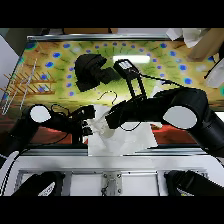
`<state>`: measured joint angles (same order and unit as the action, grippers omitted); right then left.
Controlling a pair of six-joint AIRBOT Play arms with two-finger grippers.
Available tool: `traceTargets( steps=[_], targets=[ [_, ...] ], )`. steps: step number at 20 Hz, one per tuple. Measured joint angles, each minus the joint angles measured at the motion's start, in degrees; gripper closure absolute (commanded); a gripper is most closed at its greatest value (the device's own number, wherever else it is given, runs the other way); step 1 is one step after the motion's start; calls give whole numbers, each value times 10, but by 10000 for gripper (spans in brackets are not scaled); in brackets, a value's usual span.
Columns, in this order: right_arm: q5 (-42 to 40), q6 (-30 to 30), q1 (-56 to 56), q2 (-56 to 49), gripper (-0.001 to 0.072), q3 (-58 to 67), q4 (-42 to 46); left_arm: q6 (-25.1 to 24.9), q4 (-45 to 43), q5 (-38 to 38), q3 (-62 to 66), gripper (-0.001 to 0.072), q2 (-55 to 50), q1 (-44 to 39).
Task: Fold the clothes and pants, and hang the long-sleeved shirts on hangers.
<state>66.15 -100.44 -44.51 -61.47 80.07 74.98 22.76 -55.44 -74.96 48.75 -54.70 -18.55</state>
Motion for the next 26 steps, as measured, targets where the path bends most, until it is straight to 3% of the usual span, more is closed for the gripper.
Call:
traceTargets(
  steps=[2,3,4,5,6,16,17,18,26],
  targets=[
    [-3,1,-1,0,663,0,0,0,0,0,0,690,0,0],
    [-3,2,-2,0,602,0,-1,0,0,0,0,690,0,0],
    [-3,2,-2,0,404,0,-3,0,0,0,0,690,0,0],
    [-4,2,-2,0,262,0,-7,1,0,0,0,690,0,0],
    [-4,2,-3,-1,216,0,-7,1,0,0,0,690,0,0],
    [61,2,24,33,196,0,-2,0,2,0,0,690,0,0],
    [73,2,32,38,168,0,-2,0,2,0,0,690,0,0],
    [82,2,39,43,9,0,-1,0,2,-1,0,690,0,0],
    [132,27,86,76,3,2,-2,-1,0,-1,0,690,-1,0]
  ],
)
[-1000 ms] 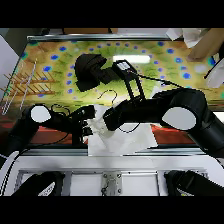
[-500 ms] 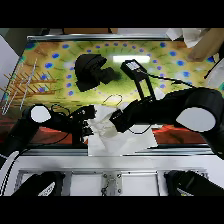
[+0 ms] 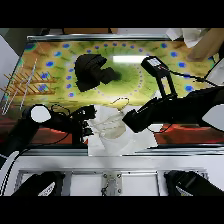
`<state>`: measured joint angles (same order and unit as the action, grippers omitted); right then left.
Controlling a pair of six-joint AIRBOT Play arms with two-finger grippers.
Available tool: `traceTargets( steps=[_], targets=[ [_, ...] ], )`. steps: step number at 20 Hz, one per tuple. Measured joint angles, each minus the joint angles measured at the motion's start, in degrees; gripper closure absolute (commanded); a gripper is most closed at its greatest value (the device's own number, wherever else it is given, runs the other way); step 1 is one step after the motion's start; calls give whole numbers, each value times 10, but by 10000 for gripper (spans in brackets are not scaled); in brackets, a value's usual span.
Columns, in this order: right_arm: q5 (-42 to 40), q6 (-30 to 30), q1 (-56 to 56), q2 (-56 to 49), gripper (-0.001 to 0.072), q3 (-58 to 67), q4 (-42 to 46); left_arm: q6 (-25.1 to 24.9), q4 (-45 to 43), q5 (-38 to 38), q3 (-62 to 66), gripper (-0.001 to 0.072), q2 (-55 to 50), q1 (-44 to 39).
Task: Fold the clothes and pants, and hang the long-sleeved shirts on hangers.
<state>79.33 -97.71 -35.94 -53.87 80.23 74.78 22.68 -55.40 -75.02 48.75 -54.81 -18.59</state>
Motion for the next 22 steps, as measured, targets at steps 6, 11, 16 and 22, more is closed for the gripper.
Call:
traceTargets(
  steps=[6,11,16,22],
  targets=[
    [71,149,78,19,3,3,-26,-11,0,-13,0,691,-32,0],
    [91,269,204,22,4,2,-110,-13,1,-21,0,690,-50,0],
    [78,322,252,20,4,2,-145,-15,1,-23,0,691,-54,1],
    [73,435,356,12,4,1,-243,-69,40,-25,0,692,-55,19]
  ],
)
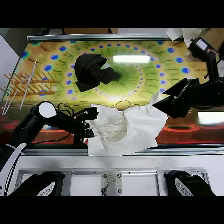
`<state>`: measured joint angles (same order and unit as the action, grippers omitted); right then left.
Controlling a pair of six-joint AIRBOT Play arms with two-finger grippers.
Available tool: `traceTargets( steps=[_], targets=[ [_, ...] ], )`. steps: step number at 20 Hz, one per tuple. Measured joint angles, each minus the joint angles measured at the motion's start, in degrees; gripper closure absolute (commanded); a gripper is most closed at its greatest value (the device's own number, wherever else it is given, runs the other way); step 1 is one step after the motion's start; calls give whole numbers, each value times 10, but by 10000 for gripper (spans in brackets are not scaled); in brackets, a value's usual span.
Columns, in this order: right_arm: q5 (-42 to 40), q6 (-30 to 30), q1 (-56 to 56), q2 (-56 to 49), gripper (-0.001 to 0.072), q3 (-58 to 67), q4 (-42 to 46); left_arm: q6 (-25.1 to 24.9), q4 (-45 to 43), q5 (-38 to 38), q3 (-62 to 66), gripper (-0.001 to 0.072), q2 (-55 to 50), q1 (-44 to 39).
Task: Fold the clothes and pants, and hang the long-sleeved shirts on hangers.
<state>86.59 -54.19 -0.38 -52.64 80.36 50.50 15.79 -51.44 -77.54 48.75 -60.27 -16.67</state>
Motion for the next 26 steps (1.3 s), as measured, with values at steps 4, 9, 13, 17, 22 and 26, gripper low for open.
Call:
traceTargets(
  steps=[4,9,13,17,22,26],
  targets=[
    [7,54,42,0,4,0,-68,-57,47,1,0,691,0,40],
    [25,115,61,-8,4,-1,-111,-115,85,0,0,692,-17,58],
    [76,173,135,-31,4,-33,-189,-136,111,-3,0,692,-37,62],
    [112,251,231,-57,4,-101,-252,-150,120,-9,0,691,-44,63],
    [157,362,287,-124,4,-166,-313,-154,123,-19,0,691,-45,63],
    [178,439,294,-172,4,-189,-314,-156,123,-26,0,690,-45,63]
  ],
)
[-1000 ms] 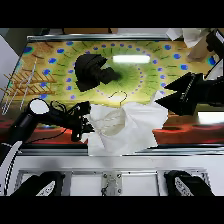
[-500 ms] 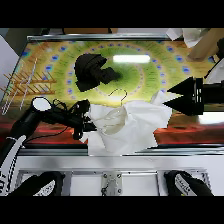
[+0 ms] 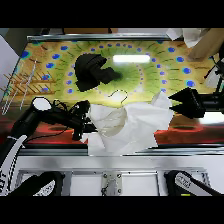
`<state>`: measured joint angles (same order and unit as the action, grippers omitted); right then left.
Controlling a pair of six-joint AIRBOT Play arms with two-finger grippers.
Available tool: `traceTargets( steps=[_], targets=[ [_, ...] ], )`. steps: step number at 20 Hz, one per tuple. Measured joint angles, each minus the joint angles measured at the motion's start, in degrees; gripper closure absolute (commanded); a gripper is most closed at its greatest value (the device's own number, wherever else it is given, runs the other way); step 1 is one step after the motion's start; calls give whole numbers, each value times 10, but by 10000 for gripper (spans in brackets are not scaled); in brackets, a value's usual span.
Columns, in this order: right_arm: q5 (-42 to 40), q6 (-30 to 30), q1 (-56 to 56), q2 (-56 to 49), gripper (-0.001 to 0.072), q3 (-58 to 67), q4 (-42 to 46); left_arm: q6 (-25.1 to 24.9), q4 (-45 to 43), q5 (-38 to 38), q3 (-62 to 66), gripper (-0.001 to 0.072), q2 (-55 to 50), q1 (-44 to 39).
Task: Fold the clothes and pants, and hang the long-sleeved shirts on hangers.
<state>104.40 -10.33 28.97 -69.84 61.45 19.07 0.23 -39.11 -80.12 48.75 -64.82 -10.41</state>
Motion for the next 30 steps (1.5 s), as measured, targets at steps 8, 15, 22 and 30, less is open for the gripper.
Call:
traceTargets(
  steps=[8,15,22,30],
  targets=[
    [0,149,-23,-21,4,-81,16,0,-3,-4,0,690,0,0],
    [-28,183,-94,-42,4,-106,13,0,-8,-5,0,690,0,0],
    [-35,187,-144,-61,4,-108,-1,1,-1,-4,0,690,0,0],
    [-39,180,-104,-43,4,-81,1,0,2,-4,0,690,0,0]
  ],
)
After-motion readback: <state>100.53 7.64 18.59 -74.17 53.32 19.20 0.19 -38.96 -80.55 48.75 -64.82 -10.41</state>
